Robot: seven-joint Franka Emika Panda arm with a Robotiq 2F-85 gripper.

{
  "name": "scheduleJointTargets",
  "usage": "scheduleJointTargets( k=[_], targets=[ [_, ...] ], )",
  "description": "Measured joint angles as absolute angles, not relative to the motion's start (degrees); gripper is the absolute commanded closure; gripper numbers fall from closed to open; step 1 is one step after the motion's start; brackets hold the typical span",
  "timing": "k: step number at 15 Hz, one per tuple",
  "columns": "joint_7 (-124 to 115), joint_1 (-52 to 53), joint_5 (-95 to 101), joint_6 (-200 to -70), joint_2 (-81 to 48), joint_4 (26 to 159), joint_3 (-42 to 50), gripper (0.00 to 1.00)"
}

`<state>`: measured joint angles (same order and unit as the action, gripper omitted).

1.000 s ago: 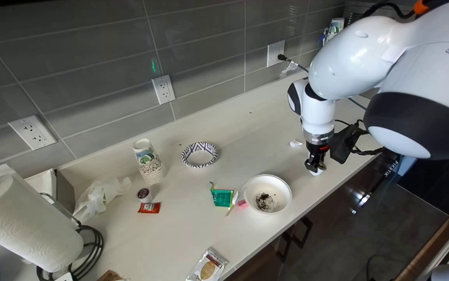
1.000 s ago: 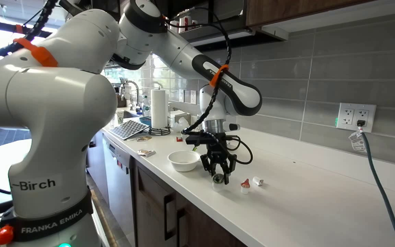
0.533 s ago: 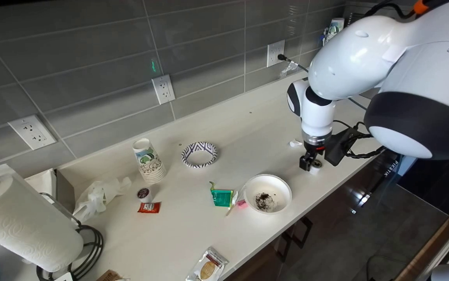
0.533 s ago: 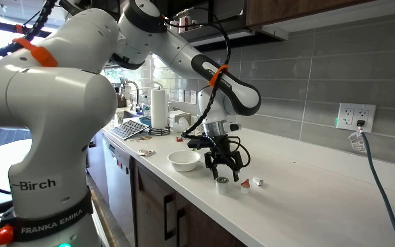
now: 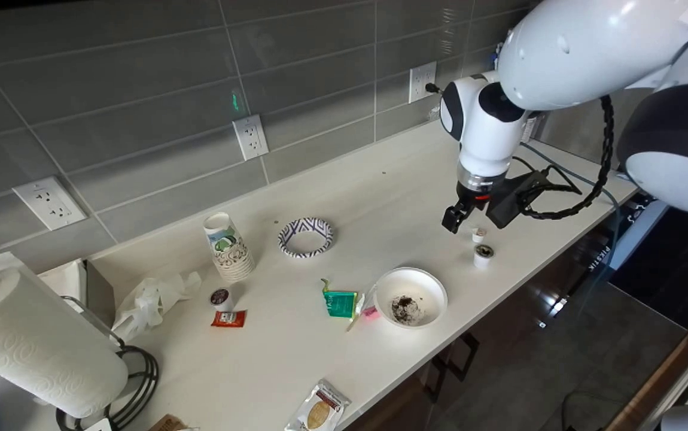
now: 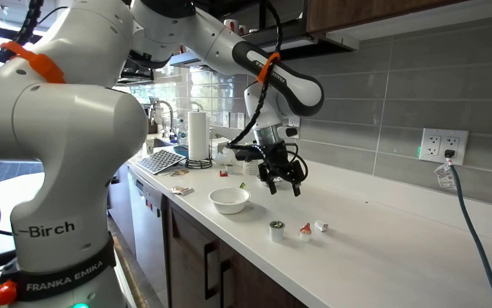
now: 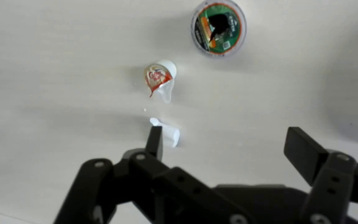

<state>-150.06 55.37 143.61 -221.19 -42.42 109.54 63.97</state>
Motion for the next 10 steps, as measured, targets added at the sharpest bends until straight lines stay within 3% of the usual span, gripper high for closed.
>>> scheduleJointTargets(
  k=[6, 10],
  targets=[
    [-151.59, 67.06, 143.55, -226.74, -39.35, 110.8, 77.45, 0.0],
    [-151.85, 68.57, 143.55, -226.86, -38.7, 111.55, 78.55, 0.0]
  ],
)
